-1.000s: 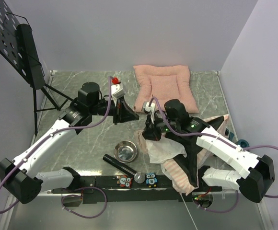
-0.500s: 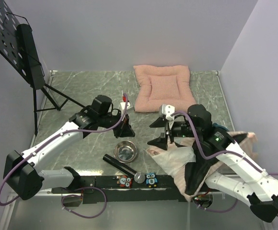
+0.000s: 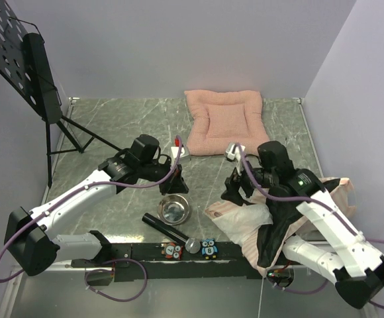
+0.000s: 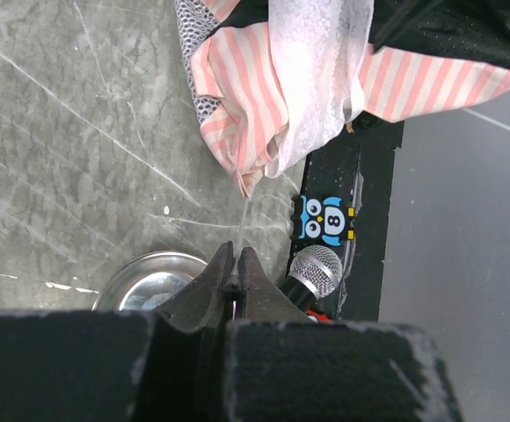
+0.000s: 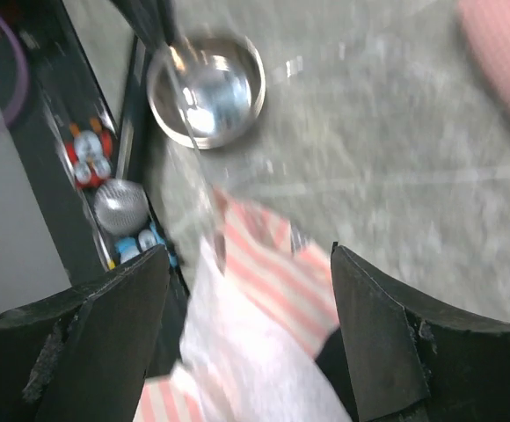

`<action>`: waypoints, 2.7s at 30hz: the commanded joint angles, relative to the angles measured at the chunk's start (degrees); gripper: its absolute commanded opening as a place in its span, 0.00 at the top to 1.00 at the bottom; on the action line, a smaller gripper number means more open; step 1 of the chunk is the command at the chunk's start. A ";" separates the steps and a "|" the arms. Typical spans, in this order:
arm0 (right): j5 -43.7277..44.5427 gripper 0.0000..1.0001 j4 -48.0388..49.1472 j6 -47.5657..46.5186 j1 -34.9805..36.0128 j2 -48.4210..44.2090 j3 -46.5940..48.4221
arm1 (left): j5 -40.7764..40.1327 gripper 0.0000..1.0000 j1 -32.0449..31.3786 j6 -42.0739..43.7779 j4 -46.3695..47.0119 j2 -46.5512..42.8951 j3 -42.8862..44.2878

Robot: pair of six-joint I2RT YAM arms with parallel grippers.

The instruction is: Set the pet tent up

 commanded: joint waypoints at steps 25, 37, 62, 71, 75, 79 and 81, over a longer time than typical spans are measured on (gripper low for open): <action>8.06 0.39 -18.24 -7.21 -2.39 33.62 4.28 | 0.27 0.99 -3.30 3.54 -2.34 -1.51 -0.08; -14.98 1.00 -5.52 -2.39 -5.29 26.60 15.89 | 0.81 0.99 -3.57 4.95 -1.20 -2.65 -1.75; -12.88 1.00 17.44 -22.51 1.82 3.13 -6.70 | 7.64 0.99 -4.88 1.62 6.18 2.78 -1.32; -12.18 1.00 22.54 -18.56 4.28 2.95 -7.31 | 14.25 0.99 -5.33 -9.53 16.27 6.32 1.06; -10.60 1.00 23.51 -16.54 5.16 1.90 -9.51 | 11.28 0.99 -5.41 -18.84 27.68 1.84 -2.45; -8.50 1.00 25.70 -13.03 7.09 0.32 -11.62 | 8.37 0.99 -5.32 -28.68 38.33 0.51 -5.00; -6.92 1.00 27.11 -12.06 8.15 0.23 -12.24 | 7.92 0.99 -5.41 -34.05 43.68 1.73 -5.62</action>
